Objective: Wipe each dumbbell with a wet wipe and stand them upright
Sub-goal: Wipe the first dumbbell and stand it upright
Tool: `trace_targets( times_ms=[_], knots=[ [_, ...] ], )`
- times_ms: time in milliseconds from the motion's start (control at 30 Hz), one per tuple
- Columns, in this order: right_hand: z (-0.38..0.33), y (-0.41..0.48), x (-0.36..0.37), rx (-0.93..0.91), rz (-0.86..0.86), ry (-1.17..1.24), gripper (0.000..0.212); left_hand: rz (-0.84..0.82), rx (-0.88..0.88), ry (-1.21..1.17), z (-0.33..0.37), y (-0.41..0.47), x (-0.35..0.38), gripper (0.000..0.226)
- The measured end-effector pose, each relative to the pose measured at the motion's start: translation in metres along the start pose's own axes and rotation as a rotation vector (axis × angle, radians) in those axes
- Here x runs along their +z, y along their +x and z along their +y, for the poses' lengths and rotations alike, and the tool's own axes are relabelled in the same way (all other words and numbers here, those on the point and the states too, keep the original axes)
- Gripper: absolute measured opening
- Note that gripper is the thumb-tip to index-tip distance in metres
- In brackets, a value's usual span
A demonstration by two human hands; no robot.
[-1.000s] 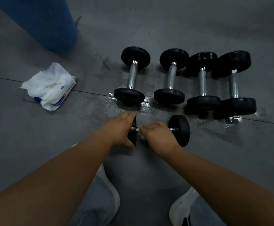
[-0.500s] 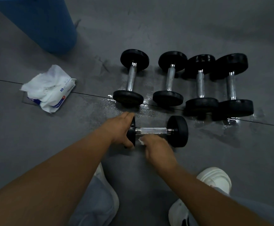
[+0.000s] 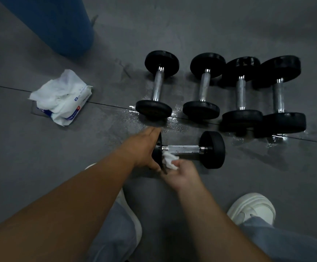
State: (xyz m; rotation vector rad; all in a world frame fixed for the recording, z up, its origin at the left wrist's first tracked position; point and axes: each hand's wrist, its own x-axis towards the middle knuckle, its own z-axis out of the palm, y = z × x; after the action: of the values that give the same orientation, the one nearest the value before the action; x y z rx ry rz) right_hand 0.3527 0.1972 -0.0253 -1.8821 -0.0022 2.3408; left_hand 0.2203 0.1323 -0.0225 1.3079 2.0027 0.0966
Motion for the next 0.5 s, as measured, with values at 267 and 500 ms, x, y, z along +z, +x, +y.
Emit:
trace_targets(
  times_ms=[267, 500],
  knots=[
    [-0.003, -0.01, 0.007, 0.015, -0.035, -0.061, 0.04, -0.004, -0.01, 0.011, 0.001, 0.0, -0.001, 0.122],
    [-0.015, -0.015, -0.011, -0.071, 0.077, 0.118, 0.027, -0.017, -0.001, 0.006, -0.001, 0.0, -0.001, 0.127]
  ],
)
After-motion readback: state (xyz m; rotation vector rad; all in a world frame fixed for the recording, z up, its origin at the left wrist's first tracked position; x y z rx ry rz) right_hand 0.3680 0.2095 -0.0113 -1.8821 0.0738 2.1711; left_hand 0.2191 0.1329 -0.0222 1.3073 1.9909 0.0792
